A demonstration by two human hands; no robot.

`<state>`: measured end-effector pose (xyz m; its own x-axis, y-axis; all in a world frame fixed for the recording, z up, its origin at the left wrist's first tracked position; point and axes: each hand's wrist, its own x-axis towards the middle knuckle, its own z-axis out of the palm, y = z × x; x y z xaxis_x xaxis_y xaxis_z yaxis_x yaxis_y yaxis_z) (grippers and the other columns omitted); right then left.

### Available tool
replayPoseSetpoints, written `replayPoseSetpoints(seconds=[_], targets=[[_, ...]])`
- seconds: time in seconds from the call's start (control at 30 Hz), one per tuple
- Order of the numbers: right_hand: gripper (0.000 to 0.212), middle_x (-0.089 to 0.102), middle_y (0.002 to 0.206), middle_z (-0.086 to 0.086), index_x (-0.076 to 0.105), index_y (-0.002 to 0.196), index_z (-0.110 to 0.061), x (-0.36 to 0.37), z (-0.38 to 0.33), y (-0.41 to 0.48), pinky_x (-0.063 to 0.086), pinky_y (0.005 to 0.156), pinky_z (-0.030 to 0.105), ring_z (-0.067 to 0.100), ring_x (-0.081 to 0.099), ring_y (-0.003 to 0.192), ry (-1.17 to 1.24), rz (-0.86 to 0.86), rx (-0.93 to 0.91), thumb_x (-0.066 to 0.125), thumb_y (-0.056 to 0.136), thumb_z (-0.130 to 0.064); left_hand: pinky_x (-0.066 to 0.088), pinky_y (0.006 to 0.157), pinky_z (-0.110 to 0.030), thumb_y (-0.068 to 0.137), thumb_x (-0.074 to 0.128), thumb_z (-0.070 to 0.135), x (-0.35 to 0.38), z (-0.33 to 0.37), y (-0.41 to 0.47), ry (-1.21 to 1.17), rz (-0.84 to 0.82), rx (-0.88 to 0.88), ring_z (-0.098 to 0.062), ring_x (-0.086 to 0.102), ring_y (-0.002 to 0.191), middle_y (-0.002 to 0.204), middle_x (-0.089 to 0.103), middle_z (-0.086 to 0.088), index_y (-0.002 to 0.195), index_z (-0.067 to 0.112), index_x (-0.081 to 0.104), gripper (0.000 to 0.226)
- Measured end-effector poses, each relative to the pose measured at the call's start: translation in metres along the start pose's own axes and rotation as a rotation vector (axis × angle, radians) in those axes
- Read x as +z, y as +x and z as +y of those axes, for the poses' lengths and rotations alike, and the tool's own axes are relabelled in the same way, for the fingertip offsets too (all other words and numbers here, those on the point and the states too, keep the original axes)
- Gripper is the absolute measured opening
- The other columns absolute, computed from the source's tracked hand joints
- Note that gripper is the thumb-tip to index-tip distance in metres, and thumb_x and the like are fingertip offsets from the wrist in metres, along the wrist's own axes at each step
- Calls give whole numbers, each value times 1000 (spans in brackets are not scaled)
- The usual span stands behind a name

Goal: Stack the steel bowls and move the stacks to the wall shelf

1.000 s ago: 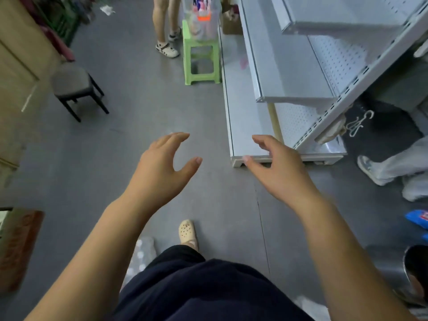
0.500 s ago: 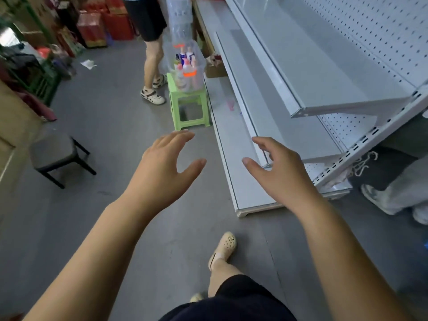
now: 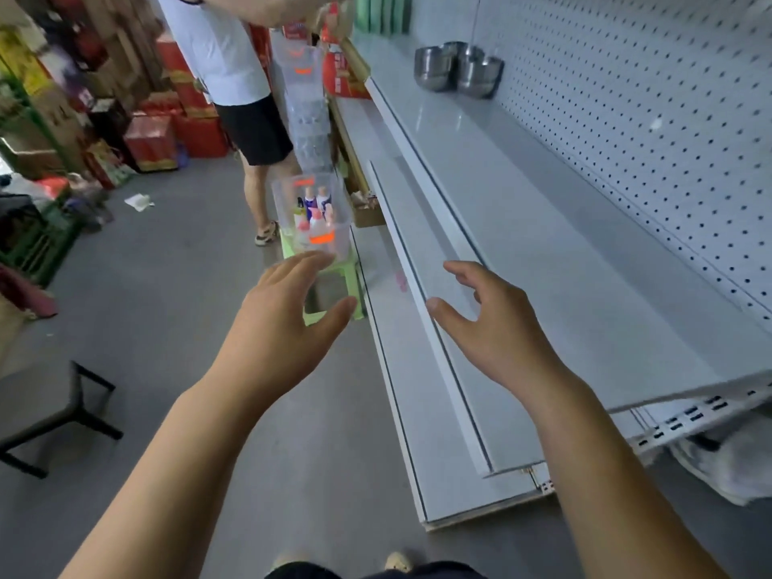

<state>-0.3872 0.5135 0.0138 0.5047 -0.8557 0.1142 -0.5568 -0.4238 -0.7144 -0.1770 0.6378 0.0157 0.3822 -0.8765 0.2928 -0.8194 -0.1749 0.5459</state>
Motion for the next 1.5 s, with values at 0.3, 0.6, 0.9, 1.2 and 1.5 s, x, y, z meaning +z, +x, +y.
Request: replayPoseSetpoints(seconds=[0.3, 0.6, 0.9, 1.2, 1.5], targets=[[51, 53, 150, -12, 50, 146, -32, 26, -7, 107, 33, 102, 19, 11, 48, 138, 29, 84, 103, 66, 99, -40, 35, 108, -28, 94, 62, 50, 17, -60, 130, -56, -64, 82, -15, 45, 140, 150, 53, 8, 146, 25, 52, 58], [48, 57, 138, -12, 54, 143, -27, 79, -49, 237, 38, 99, 22, 8, 51, 126, 91, 305, 221, 67, 98, -37, 39, 100, -27, 95, 64, 46, -9, -138, 296, -95, -152, 250, -16, 52, 132, 146, 54, 7, 144, 25, 51, 55], [52, 54, 141, -14, 50, 146, -31, 129, -60, 322, 41, 109, 25, 5, 50, 130, 130, 379, 348, 68, 97, -38, 44, 108, -38, 95, 63, 50, 0, -198, 402, -103, -280, 325, -18, 48, 136, 149, 51, 8, 145, 28, 50, 56], [49, 57, 129, -10, 54, 142, -28, 109, -27, 414, 40, 99, 21, 9, 54, 124, 101, 482, 421, 70, 96, -34, 43, 105, -34, 91, 54, 64, 51, -207, 505, -154, -288, 313, -17, 51, 136, 149, 53, 6, 148, 30, 44, 68], [49, 53, 136, -12, 52, 143, -32, 82, 6, 546, 38, 100, 24, 1, 46, 119, 128, 463, 385, 68, 97, -39, 38, 109, -35, 89, 61, 61, 81, -204, 638, -193, -256, 287, -19, 44, 143, 155, 48, 3, 151, 24, 43, 75]])
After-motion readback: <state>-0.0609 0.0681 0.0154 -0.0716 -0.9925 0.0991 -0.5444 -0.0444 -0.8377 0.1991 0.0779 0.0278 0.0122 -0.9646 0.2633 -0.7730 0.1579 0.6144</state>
